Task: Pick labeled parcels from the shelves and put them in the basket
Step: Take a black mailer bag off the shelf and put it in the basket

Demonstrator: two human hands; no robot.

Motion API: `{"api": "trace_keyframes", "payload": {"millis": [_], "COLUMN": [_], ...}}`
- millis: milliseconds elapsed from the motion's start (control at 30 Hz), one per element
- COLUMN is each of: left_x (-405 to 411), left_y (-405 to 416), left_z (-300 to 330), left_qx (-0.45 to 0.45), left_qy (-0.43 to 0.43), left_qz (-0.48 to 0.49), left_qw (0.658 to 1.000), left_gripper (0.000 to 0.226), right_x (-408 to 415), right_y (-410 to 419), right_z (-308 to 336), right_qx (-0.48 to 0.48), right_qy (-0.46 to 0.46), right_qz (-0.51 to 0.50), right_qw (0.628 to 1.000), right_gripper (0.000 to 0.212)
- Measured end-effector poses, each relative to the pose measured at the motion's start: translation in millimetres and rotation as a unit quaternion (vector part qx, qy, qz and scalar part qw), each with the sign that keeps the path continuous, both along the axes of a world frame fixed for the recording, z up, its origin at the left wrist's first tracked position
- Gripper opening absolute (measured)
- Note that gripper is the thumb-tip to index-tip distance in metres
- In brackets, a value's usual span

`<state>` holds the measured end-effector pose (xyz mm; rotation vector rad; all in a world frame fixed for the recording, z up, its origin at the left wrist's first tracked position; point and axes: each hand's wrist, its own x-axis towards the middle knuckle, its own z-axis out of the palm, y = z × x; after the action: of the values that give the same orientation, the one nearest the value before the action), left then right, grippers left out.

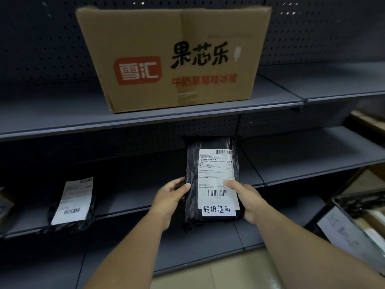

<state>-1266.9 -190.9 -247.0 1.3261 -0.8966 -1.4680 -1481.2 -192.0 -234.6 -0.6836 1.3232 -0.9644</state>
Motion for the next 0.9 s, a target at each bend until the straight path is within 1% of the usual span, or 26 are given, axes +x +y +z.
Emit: {"api": "trace_keyframes", "payload": {"millis": [100,200,333,400,467,567,667,767,833,900], "left_x": [-21.1,-43.3,-70.5,-82.3,-94.5,-114.3,-137.7,-163.4,-181.8,-201.4], "left_y": [-11.9,-25.0,-41.7,-49.0,-55.0,-61.0,-62.6,-61.1,-60.3,-58.9], "left_z": [10.8,21.2,32.9,38.4,42.7,47.3,49.9,50.4,52.0,53.8], "left_qx": [-0.013,-0.055,-0.133,-0.158,-0.183,-0.251,-0.309,-0.368,-0.407,-0.447], "left_qy": [-0.044,-0.110,-0.207,-0.243,-0.293,-0.400,-0.442,-0.488,-0.517,-0.548], "left_qz": [-0.044,-0.078,-0.115,-0.126,-0.136,-0.151,-0.169,-0.183,-0.196,-0.219], "left_qw": [0.998,0.989,0.962,0.949,0.929,0.869,0.825,0.770,0.727,0.672], "left_gripper": [0.023,0.017,0.020,0.018,0.022,0.028,0.031,0.033,0.035,0.035], "right_x": [-20.6,-39.0,-59.8,-70.0,-81.1,-97.3,-115.0,-133.0,-143.5,-154.1], "right_y": [3.5,10.8,23.1,29.0,35.5,47.0,61.8,80.0,92.9,105.6], "right_z": [2.6,7.3,12.1,13.0,13.2,11.5,8.5,6.2,4.1,1.3], "right_qx": [-0.006,-0.013,-0.017,-0.020,-0.020,-0.022,-0.020,-0.021,-0.020,-0.016], "right_qy": [-0.007,-0.013,-0.021,-0.022,-0.021,-0.016,-0.016,-0.016,-0.020,-0.020], "right_qz": [-0.040,-0.077,-0.130,-0.160,-0.193,-0.237,-0.282,-0.320,-0.351,-0.379], "right_qw": [0.999,0.997,0.991,0.987,0.981,0.971,0.959,0.947,0.936,0.925], "right_gripper": [0.031,0.024,0.024,0.024,0.024,0.022,0.020,0.020,0.019,0.019]}}
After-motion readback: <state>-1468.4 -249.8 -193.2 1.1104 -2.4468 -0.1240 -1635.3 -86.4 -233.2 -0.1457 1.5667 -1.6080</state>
